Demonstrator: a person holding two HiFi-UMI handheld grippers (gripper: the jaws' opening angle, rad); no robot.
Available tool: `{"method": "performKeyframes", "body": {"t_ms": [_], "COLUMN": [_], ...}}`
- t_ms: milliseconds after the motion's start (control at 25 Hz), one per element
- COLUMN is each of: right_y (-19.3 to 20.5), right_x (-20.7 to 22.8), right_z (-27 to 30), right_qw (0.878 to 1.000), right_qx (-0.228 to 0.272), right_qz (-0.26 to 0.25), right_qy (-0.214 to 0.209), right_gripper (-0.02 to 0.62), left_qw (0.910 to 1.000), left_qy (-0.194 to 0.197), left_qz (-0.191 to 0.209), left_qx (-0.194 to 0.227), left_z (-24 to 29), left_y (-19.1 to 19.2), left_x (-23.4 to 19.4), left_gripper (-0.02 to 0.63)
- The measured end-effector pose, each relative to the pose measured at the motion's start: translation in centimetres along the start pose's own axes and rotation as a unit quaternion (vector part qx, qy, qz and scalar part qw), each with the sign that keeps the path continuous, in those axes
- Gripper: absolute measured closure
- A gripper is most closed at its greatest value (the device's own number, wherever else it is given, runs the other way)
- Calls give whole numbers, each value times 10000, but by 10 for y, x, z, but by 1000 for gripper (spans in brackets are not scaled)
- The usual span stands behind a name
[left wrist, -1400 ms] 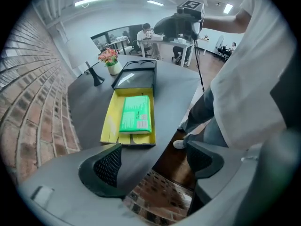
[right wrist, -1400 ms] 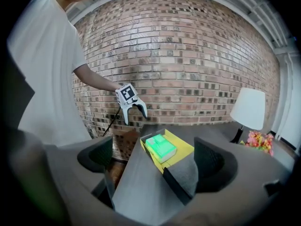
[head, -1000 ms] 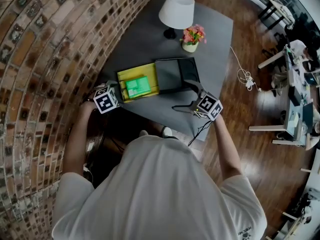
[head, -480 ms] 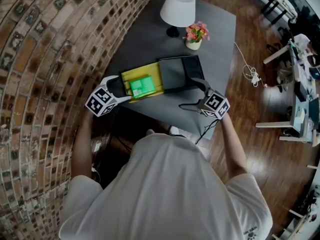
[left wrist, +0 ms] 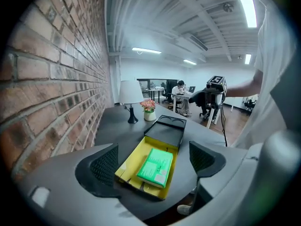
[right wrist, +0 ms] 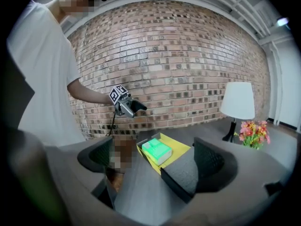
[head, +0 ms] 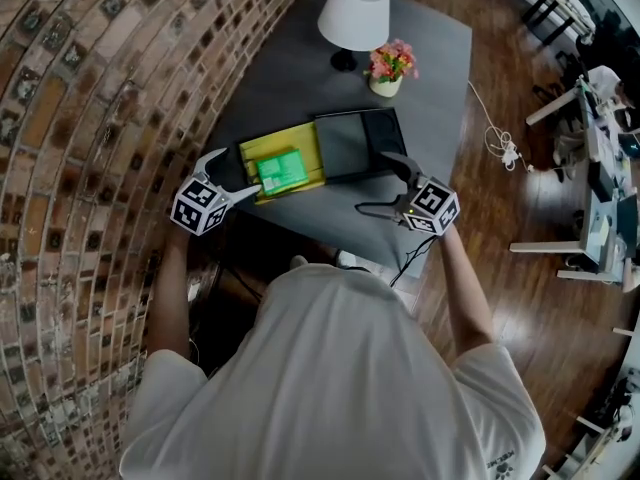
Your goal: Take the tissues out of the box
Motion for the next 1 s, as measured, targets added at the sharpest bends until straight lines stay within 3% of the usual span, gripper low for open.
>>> {"method": "performKeyframes", "body": {"t_ms": [80,200,480,760,1000], "right_y": [0,2,6,16,24], "right_x": [1,2,3,-8,-20], "right_z": [-2,-5,-17,-22,-33], "right_qw": [9999,9998,9978,9972,9969], "right_qx": [48,41,229,87,-104], "right_qz": [86,146,525,608,599], "right_qy": [49,98,336,420,498], "right_gripper": [57,57,57,57,57], "left_qw": [9999,9981,9843,9564,9406], "left_qy": [38,124,245,458,533], "left_qz": [-104,-10,389,1160,1487], "left_qx": [-111,-608,-1704,-2642,-3005], "left_z": [9,28,69,97,122], "left_y": [8,30,74,96,99], "left_x": [-3,-6,-15,-17,-17], "left_gripper": [93,61,12,14,17]}}
Point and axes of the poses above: the fingertips, and each gripper's own axes: z forward along the fingers, x to its right, y out of its underside, the point moved 2 cm from there along -z, backward along the fingers, and after that the axes turned 12 degrees about -z, right-handed, at the moved point
